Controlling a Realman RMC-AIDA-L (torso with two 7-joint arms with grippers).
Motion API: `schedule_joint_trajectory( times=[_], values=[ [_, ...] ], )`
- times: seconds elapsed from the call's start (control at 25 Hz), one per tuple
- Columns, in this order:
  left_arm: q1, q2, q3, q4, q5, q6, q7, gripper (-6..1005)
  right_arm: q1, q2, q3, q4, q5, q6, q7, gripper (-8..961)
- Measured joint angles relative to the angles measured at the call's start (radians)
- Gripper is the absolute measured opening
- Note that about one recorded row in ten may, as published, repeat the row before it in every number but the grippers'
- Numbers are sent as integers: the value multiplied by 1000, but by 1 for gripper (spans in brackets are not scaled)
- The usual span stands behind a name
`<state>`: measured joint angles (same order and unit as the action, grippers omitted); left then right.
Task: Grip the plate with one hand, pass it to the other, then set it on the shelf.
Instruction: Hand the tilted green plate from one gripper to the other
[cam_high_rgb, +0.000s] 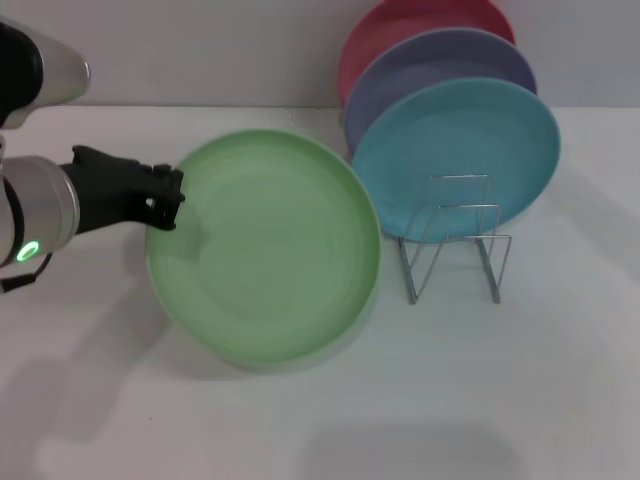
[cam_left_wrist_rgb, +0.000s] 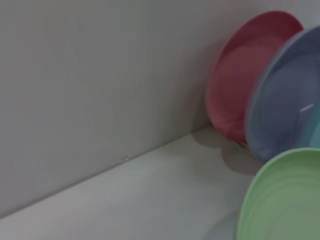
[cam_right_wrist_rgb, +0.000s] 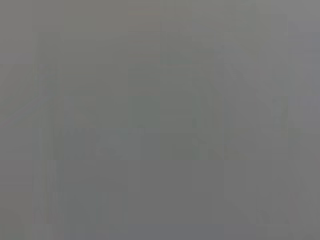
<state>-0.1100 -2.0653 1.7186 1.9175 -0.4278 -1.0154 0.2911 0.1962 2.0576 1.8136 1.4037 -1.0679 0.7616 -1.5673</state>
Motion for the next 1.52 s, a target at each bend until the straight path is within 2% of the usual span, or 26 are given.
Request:
schedule_joint_trajectory(
  times=[0.08, 0.16, 0.24, 0.28, 0.32, 0.4, 0.52, 0.64, 0.88, 1.52],
  values=[
    [-2, 0, 0, 0, 1, 11, 0, 55, 63, -2, -5, 113, -298, -51, 284, 835],
    [-3, 0, -1, 0, 2, 23, 1, 58, 154, -7, -8, 195, -604, -26, 587, 835],
    [-2, 0, -1, -2, 3, 35, 3, 62, 263, -13, -6, 229, -856, 84, 835, 835],
    [0, 0, -1, -2, 3, 46, 5, 63, 374, -19, 1, 219, -1029, 220, 1000, 835],
    [0, 0, -1, -2, 3, 46, 5, 65, 374, -19, 1, 219, -1029, 220, 1000, 833],
    [0, 1, -1, -2, 3, 50, 6, 68, 473, -28, 16, 169, -1131, 345, 1094, 829],
    [-2, 1, -1, -5, 3, 55, 7, 72, 608, -38, 55, 53, -1161, 496, 1115, 824],
    [-2, 2, -5, -6, 3, 62, 7, 77, 684, -37, 64, -30, -1191, 564, 1101, 818],
    [-1, 2, -12, -7, 3, 63, 8, 86, 736, -26, 42, -99, -1256, 597, 1078, 807],
    [-5, 1, -7, -8, -5, 59, 10, 111, 749, -19, -58, -185, -1320, 562, 1050, 778]
  ],
)
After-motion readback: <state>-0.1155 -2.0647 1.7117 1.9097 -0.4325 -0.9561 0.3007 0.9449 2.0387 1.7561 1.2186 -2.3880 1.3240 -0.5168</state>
